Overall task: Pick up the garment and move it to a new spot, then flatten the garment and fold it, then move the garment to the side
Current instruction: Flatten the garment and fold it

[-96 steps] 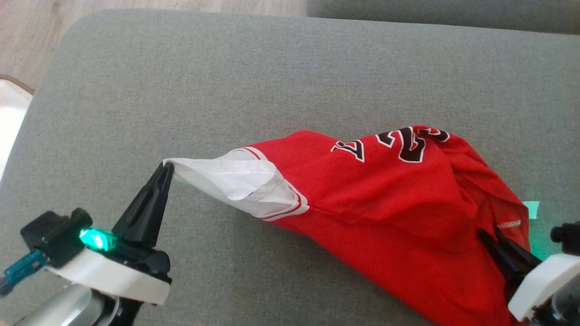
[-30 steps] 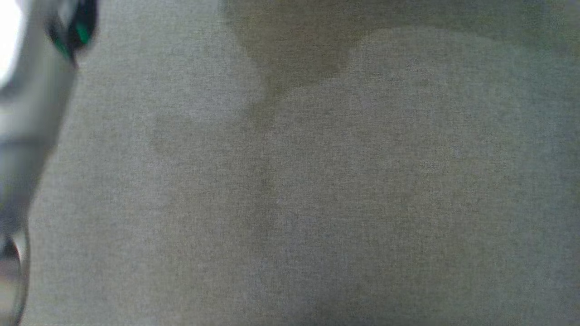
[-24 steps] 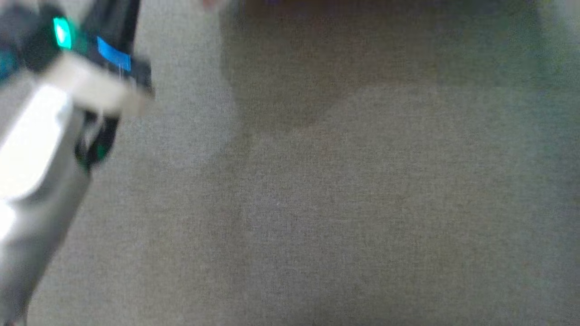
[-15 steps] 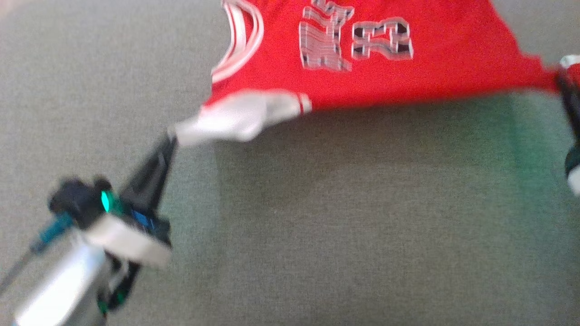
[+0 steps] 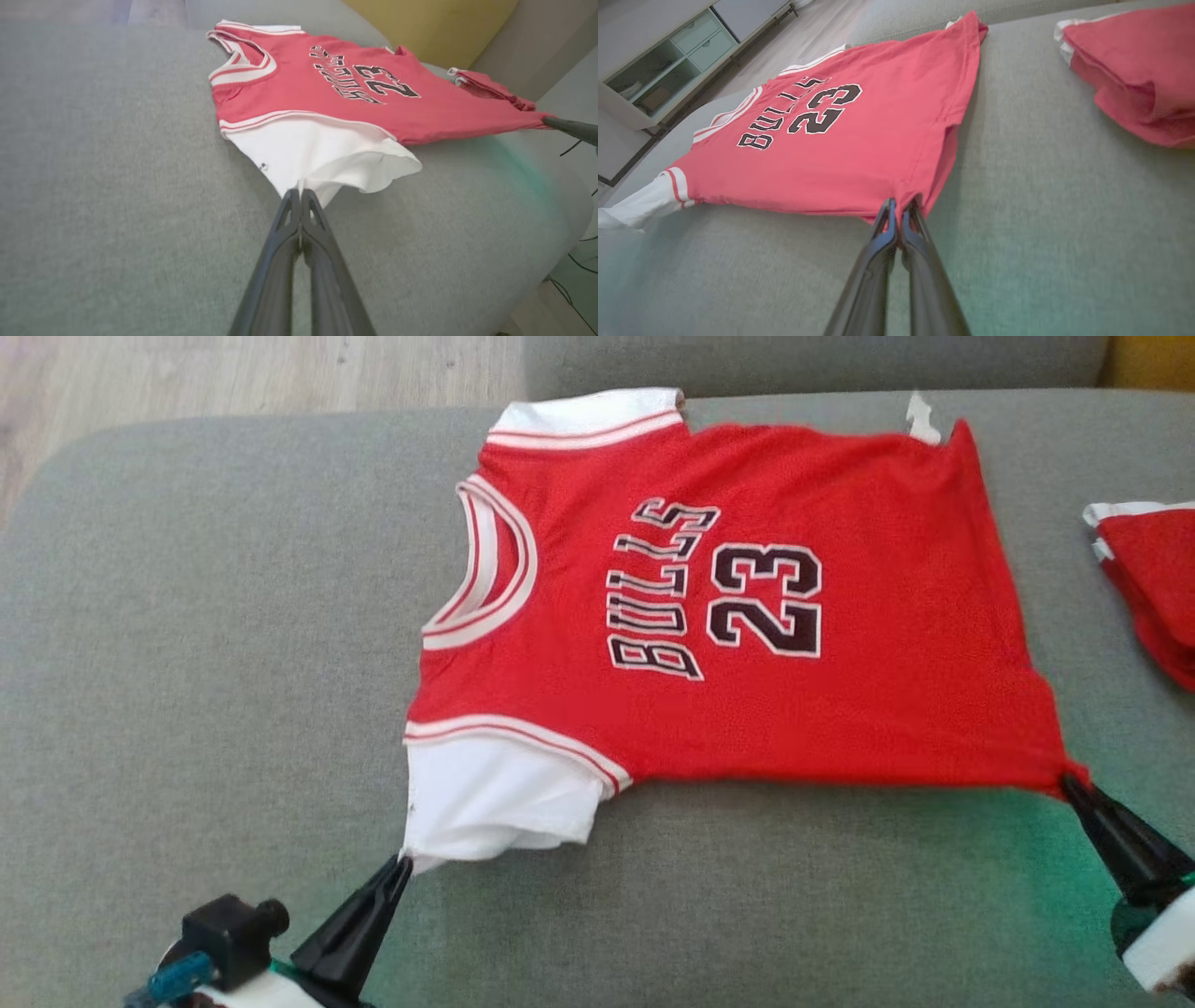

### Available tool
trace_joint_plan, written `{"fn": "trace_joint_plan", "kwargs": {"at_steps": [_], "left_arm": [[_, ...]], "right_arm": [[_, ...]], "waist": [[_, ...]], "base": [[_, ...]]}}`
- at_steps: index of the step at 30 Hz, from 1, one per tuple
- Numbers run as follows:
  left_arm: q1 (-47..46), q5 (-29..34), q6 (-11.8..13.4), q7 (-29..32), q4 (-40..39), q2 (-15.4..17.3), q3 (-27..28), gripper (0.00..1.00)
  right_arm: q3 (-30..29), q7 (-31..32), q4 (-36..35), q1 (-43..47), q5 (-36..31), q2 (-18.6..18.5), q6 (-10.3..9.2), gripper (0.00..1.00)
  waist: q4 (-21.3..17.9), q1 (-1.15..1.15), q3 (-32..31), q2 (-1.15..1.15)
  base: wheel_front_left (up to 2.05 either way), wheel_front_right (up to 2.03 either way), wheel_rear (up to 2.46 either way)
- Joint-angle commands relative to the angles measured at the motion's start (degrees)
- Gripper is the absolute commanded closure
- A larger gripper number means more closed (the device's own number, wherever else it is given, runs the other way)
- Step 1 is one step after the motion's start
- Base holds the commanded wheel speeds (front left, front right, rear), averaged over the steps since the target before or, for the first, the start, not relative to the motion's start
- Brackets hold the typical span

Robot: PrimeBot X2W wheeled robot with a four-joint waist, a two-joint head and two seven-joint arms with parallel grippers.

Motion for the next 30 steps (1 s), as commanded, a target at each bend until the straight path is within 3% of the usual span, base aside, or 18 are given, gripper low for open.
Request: {"fn": "trace_joint_plan", "kwargs": {"at_steps": [1, 11, 20, 30], "left_arm": [[-2.1, -0.6, -0.6, 0.5, -2.3, 2.6, 2.2, 1.0], [-13.5, 3.0, -0.5, 0.5, -2.9, 3.0, 5.8, 1.0], [-34.2, 11.1, -3.8, -1.4, 7.4, -1.7, 5.4, 1.0], [-50.4, 17.0, -5.5, -4.5, 23.2, -7.1, 0.9, 1.0]], "right_arm": [[-2.0, -0.8, -1.2, 0.6, -0.1, -2.2, 0.37, 1.0], [-7.6, -0.8, -1.5, -1.4, -0.7, 0.2, 0.37, 1.0], [-9.3, 1.5, -0.3, -11.6, -2.1, 1.2, 0.37, 1.0], [-5.5, 6.3, 3.9, -23.6, -4.8, 3.5, 0.37, 1.0]], "waist": [[-0.1, 0.01, -0.6, 0.0], [0.1, 0.01, 1.7, 0.0], [-0.1, 0.01, 9.3, 0.0], [-0.6, 0.01, 15.2, 0.0]], "base": [[0.0, 0.0, 0.0], [0.0, 0.0, 0.0], [0.0, 0.0, 0.0], [0.0, 0.0, 0.0]]}}
